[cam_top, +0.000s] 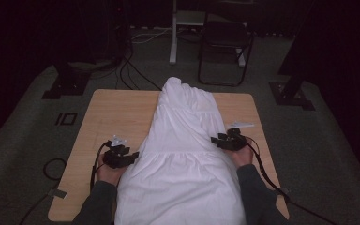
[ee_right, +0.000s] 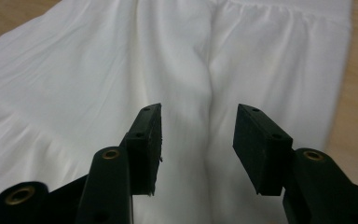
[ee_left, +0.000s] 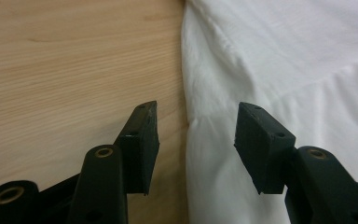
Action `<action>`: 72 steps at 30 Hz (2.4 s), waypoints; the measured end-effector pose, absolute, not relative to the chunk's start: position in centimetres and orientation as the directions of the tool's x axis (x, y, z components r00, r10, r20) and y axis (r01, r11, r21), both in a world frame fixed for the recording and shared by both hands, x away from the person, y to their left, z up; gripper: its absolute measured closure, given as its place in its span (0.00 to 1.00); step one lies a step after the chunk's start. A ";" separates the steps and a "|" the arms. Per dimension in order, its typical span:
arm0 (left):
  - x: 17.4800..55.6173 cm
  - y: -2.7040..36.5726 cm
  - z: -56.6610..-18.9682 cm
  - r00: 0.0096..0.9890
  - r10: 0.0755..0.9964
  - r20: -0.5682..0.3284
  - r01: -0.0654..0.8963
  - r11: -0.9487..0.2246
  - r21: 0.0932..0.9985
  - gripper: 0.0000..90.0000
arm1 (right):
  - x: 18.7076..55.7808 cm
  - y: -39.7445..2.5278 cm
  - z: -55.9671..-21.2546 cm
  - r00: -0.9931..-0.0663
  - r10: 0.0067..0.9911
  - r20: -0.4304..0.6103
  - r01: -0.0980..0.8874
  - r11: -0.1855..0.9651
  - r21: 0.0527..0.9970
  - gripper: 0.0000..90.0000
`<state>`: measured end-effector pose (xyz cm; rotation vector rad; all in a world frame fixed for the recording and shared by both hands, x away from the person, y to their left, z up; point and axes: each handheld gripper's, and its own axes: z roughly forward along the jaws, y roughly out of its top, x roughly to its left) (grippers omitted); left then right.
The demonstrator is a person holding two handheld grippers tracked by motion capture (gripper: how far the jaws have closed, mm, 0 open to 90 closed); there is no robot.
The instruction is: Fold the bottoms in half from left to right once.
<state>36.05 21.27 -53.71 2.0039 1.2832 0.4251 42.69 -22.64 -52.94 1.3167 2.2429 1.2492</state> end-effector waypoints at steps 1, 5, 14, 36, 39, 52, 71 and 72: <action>36.3 21.0 -54.0 0.456 0.885 -0.100 0.657 -0.259 0.708 0.55 | 43.7 -22.1 -53.1 -0.555 0.809 0.194 0.597 0.225 0.770 0.56; 36.4 20.2 -54.6 0.466 0.879 -0.102 0.665 -0.271 0.696 0.55 | 46.6 -20.6 -54.8 -0.522 0.811 0.263 0.672 0.201 0.713 0.54; 35.8 20.4 -55.1 0.462 0.879 -0.115 0.670 -0.261 0.695 0.53 | 43.9 -21.4 -51.7 -0.508 0.854 0.115 0.543 0.213 0.812 0.99; 41.4 15.3 -54.2 0.495 0.865 -0.079 0.658 -0.314 0.684 0.70 | 45.4 -25.6 -56.1 -0.329 0.936 0.123 0.656 0.132 0.743 0.98; 41.0 15.5 -54.9 0.506 0.861 -0.060 0.647 -0.333 0.686 0.90 | 45.3 -25.6 -56.2 -0.331 0.936 0.120 0.651 0.134 0.747 0.98; 34.4 18.9 -55.5 0.520 0.850 -0.090 0.633 -0.312 0.708 0.98 | 40.7 -24.7 -56.2 -0.426 0.903 0.056 0.622 0.247 0.743 0.98; 29.7 19.5 -55.9 0.551 0.828 -0.103 0.621 -0.324 0.714 0.96 | 38.2 -24.5 -52.9 -0.551 0.825 0.127 0.585 0.274 0.763 0.56; 29.6 19.5 -55.9 0.550 0.829 -0.106 0.621 -0.320 0.716 0.95 | 39.1 -24.2 -52.6 -0.556 0.819 0.143 0.582 0.261 0.770 0.56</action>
